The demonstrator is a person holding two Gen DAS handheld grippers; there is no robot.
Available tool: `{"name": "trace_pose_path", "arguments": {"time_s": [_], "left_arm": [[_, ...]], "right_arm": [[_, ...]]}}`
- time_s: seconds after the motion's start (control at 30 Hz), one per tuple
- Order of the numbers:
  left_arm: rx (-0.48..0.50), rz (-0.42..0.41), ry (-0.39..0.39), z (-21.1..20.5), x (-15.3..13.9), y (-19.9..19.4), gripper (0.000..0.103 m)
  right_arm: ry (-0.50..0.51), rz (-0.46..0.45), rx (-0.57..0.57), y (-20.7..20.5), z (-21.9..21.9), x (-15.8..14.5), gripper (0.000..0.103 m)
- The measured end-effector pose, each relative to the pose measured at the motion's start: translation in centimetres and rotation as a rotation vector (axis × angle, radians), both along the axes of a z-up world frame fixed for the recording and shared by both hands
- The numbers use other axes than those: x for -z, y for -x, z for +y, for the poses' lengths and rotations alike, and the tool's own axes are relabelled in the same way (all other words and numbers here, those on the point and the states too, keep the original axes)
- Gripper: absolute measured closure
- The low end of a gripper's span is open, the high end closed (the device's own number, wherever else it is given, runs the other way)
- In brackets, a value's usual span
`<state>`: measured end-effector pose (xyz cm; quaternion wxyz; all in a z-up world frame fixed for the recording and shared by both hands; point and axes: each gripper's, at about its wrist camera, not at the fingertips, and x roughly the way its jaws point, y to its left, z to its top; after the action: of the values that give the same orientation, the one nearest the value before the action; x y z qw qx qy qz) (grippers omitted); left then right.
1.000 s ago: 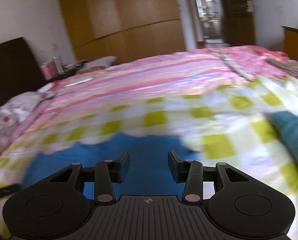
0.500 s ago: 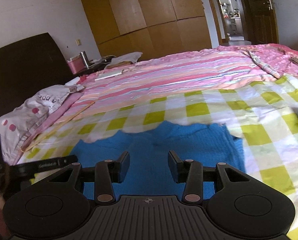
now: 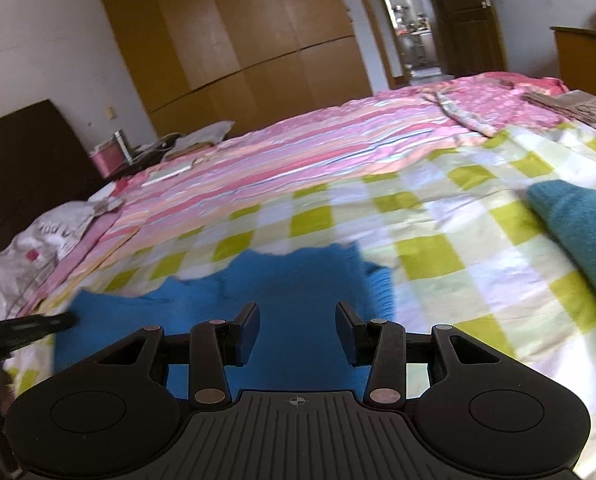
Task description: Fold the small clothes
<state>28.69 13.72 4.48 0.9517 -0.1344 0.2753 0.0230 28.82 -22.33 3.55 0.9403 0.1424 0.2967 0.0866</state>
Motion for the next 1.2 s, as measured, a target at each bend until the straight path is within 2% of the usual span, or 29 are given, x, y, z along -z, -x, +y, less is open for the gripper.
{"name": "trace_pose_path", "arguments": {"time_s": [0.17,0.23,0.3,0.4,0.53,0.67,0.77,0.87,1.03,1.2], "left_arm": [[0.004,0.117,-0.043,-0.3,2.9,-1.4,0.09],[0.004,0.102,-0.066,-1.0,2.7,-1.2,0.09],[0.003,0.085,-0.023,-0.8,2.2,-1.0,0.09],[-0.019,0.077,-0.042,-0.4,1.9,-0.4,0.089],[-0.04,0.068,-0.06,0.1,1.7,1.7,0.089],[-0.042,0.071,-0.12,0.1,1.7,3.6,0.087],[-0.029,0.082,-0.115,-0.1,1.8,5.1,0.087],[-0.015,0.056,-0.121,-0.5,1.2,7.4,0.087],[0.013,0.055,-0.056,-0.7,1.2,11.2,0.085],[0.043,0.084,0.016,-0.8,2.6,12.4,0.084]], "right_arm": [[0.033,0.027,0.052,-1.3,-0.6,1.6,0.062],[0.054,0.049,0.063,-1.9,-0.6,2.3,0.062],[0.087,0.071,0.078,-2.1,-0.7,3.0,0.062],[0.066,0.097,0.095,-2.4,-1.6,3.7,0.062],[0.049,0.086,0.106,-2.0,-2.2,3.3,0.062],[0.094,0.038,0.081,-1.1,-1.5,2.6,0.062],[0.117,0.089,0.075,-1.4,-1.3,3.5,0.062],[0.107,0.081,0.086,-1.0,-1.4,3.0,0.062],[0.153,-0.003,0.064,0.9,-0.2,0.3,0.062],[0.178,0.0,-0.013,1.9,3.0,-0.6,0.062]]}}
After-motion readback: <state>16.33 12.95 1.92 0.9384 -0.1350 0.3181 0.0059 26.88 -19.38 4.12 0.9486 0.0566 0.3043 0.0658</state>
